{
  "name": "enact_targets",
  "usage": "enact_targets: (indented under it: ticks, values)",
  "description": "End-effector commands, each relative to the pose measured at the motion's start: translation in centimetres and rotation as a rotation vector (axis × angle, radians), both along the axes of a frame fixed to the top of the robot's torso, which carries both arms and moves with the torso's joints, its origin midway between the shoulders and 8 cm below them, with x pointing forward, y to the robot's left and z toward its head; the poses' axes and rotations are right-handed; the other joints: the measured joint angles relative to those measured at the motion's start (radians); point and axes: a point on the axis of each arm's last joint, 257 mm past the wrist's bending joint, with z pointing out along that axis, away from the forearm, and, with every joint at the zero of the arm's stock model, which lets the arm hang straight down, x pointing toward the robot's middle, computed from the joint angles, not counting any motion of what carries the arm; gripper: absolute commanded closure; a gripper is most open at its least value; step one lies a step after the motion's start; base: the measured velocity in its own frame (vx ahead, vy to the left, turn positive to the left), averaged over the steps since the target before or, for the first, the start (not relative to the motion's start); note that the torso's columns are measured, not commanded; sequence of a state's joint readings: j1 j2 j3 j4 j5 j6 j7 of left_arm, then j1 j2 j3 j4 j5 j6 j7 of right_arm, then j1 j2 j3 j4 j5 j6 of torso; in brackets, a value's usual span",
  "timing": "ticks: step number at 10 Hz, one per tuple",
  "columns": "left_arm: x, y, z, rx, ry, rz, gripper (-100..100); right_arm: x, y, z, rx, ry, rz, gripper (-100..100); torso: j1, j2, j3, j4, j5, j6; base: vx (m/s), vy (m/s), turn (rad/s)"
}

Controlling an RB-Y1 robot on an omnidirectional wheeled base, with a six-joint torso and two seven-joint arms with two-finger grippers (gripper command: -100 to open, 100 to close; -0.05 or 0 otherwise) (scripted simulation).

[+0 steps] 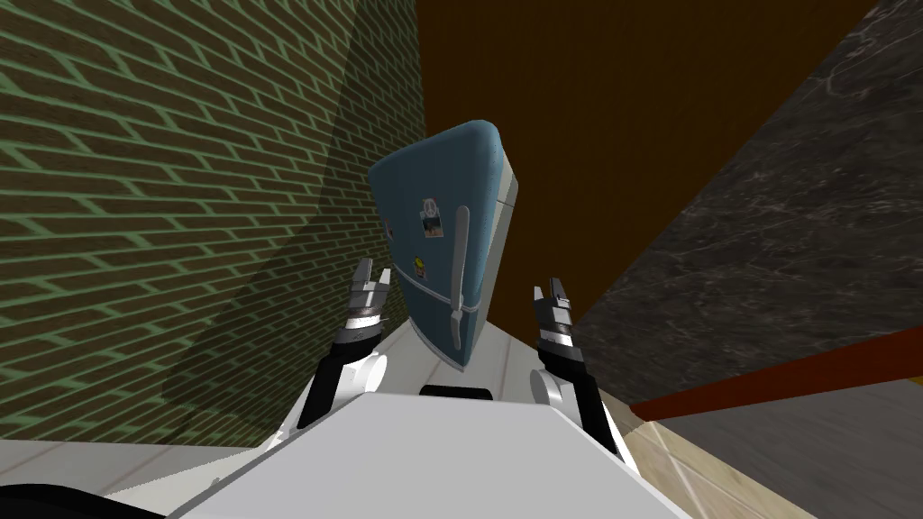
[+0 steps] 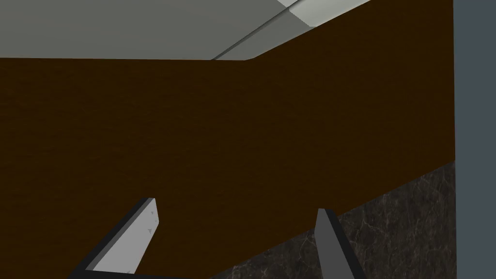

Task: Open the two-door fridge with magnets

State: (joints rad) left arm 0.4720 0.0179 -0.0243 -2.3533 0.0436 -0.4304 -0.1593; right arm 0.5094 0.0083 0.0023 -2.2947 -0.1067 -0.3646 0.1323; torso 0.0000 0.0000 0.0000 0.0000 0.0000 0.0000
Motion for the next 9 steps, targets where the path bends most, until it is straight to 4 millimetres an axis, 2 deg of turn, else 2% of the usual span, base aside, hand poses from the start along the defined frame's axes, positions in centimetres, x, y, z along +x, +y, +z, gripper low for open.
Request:
enact_targets:
  ticks: [1, 9]
  values:
    - [0.0, 0.0, 0.0, 0.0, 0.0, 0.0, 0, 0.0, 0.0, 0.0, 0.0, 0.0, 0.0, 0, 0.0, 0.04, -0.082, 0.041, 0.0, 0.0, 0.0, 0.0, 0.0]
    - [-0.01, 0.0, 0.02, 0.0, 0.0, 0.0, 0, -0.01, 0.0, 0.02, 0.0, 0.0, 0.0, 0, 0.0, 0.618, -1.234, 0.617, 0.0, 0.0, 0.0, 0.0, 0.0]
